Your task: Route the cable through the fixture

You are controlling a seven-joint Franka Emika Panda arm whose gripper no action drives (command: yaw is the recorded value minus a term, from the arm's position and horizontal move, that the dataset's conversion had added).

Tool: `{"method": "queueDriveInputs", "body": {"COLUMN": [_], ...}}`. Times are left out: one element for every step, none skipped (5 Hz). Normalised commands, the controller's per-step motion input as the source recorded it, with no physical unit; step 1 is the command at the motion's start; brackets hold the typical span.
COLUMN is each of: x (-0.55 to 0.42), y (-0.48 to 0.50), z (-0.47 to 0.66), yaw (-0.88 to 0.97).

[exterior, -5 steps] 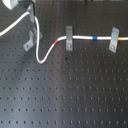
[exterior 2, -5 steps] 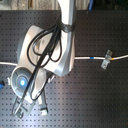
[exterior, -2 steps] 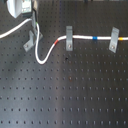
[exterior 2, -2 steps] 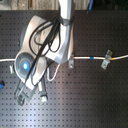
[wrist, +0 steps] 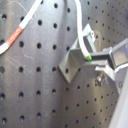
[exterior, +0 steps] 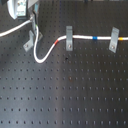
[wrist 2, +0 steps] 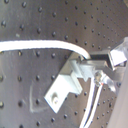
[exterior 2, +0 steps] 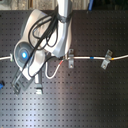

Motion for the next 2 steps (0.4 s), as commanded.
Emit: {"method": "queueDriveInputs", "body": {"x": [-0.341,-0.395], "y": [-0.135,-0.078], "z": [0.01,-0.03], "yaw": [0.42,0.31]}}
